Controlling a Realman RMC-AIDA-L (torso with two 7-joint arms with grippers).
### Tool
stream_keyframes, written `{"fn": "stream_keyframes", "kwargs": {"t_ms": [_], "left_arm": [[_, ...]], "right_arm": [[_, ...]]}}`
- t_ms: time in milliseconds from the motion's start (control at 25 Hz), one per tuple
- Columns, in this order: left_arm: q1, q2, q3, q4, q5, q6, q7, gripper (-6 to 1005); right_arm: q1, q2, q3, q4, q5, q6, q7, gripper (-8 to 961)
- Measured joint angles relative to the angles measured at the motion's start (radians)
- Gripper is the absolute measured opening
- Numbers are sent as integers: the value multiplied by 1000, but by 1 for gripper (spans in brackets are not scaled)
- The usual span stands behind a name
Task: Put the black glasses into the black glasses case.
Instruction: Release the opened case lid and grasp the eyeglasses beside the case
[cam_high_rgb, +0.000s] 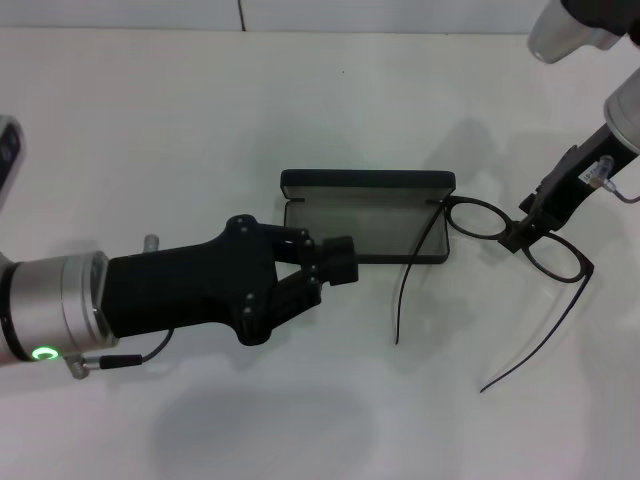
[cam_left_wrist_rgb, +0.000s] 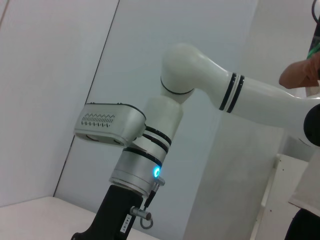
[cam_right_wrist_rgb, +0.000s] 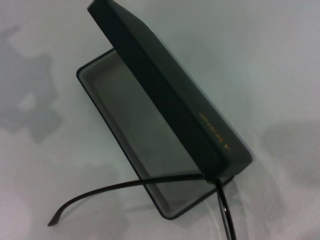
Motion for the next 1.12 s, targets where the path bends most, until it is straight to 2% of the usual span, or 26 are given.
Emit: {"fn": "stream_keyframes", "kwargs": {"t_ms": [560,800,1120], "left_arm": [[-5,4,-7,-62,-39,1,38,119],[-5,3,-8,-62,-40,1,46,118],[-3,4,-8,-63,-52,2,47,118]], "right_arm": [[-20,0,-5,7,2,28,3,493],[-31,1,-5,7,8,39,-3,271],[-33,1,-5,7,10,47,-6,241]]}}
